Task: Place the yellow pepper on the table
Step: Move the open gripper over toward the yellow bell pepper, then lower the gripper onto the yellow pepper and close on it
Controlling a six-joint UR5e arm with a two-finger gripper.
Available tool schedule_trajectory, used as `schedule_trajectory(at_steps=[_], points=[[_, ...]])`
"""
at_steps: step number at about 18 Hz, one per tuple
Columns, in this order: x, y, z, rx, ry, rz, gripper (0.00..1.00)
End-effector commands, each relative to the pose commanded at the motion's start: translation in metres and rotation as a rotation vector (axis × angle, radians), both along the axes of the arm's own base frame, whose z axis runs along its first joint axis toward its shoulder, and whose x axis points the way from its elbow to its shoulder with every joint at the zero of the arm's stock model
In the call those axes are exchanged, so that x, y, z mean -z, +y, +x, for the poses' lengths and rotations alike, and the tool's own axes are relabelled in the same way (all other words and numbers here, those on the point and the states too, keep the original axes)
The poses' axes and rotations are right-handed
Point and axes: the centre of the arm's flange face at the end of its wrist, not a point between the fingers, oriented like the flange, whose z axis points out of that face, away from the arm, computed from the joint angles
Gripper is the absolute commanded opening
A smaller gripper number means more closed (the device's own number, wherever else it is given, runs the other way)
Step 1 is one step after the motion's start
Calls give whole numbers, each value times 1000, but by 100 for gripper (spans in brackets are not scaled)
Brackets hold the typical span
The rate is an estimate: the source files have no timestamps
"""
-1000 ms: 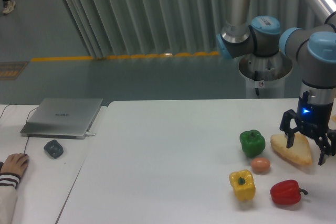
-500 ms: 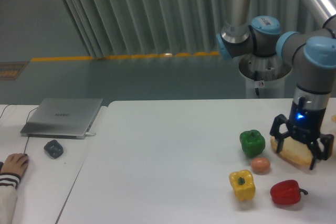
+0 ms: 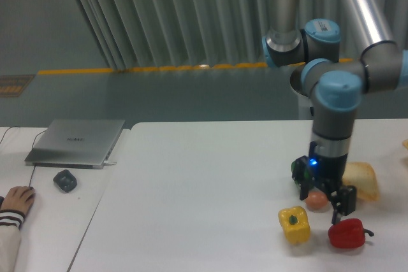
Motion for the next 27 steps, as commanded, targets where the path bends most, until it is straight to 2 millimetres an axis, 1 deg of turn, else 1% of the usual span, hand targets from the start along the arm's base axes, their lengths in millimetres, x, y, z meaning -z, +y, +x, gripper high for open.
schedule_trajectory(at_steps=[2, 3, 4, 7, 13, 18, 23, 27], points=[[12, 0, 3, 0, 4, -32, 100], [14, 4, 12, 14, 7, -40, 100], [12, 6, 19, 22, 9, -37, 100], [10, 6, 21, 26, 6, -35, 100], [18, 6, 22, 19, 1, -48, 100], [16, 10, 22, 19, 1, -34, 100], [27, 13, 23, 21, -9, -46, 100], [33, 19, 32, 10, -14, -50, 100]])
